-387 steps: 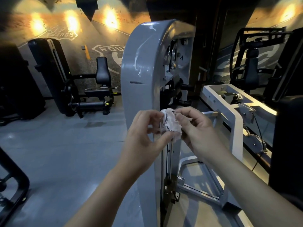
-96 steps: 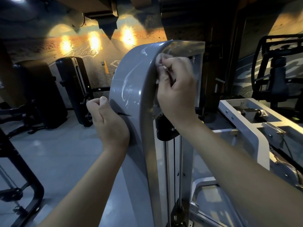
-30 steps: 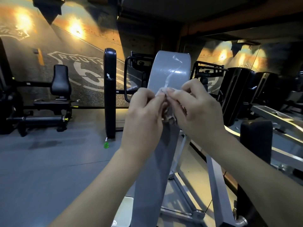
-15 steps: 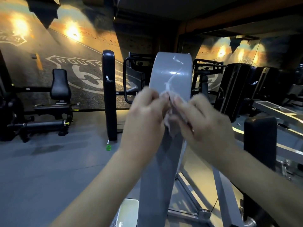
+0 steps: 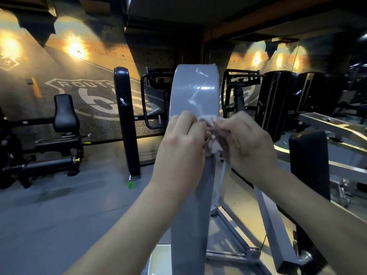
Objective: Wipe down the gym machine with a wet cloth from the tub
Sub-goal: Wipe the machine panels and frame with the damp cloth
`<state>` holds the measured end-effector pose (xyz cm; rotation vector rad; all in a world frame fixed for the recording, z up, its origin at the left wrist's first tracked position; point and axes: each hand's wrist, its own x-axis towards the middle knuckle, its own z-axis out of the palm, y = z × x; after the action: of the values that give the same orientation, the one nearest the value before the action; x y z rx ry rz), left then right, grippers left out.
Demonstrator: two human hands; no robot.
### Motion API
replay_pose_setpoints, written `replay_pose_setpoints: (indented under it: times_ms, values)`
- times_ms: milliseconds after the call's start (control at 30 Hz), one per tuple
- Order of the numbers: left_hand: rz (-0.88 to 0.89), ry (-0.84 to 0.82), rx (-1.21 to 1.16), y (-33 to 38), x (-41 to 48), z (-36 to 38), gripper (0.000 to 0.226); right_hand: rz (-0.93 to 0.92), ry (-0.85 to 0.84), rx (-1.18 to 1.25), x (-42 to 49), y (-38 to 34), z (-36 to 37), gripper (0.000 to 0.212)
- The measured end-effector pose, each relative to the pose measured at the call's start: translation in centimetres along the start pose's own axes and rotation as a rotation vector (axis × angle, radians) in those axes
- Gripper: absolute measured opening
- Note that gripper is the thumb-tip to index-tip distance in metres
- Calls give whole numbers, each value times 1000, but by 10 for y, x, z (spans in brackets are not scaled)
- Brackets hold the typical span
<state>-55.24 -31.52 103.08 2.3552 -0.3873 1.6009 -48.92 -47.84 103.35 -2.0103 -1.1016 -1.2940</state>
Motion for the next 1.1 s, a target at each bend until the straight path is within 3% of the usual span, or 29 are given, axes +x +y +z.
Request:
replay_pose_setpoints:
  times_ms: [200,367,567,800,967,1100]
  values:
    - [-55,-32,17,1,47,1,10,164,79,144,26,-4,4,13]
    - [-10,8,36,-6,-3,-6,12,12,-7,21,-1,-17,-1,22]
    - [-132,-21,88,-36,69,-10,4,11,37,-124,77,-8,10,29]
    - [-40,3,44,-29,16,-13,15,-135,13,-212,31,-19,7,25]
    - [-163,-6,48,-41,87,-3,7,19,17,-230,98,-2,11,26]
    - [-95,64,47,-39,42,-5,11,-68,11,-159,48,-23,9,21]
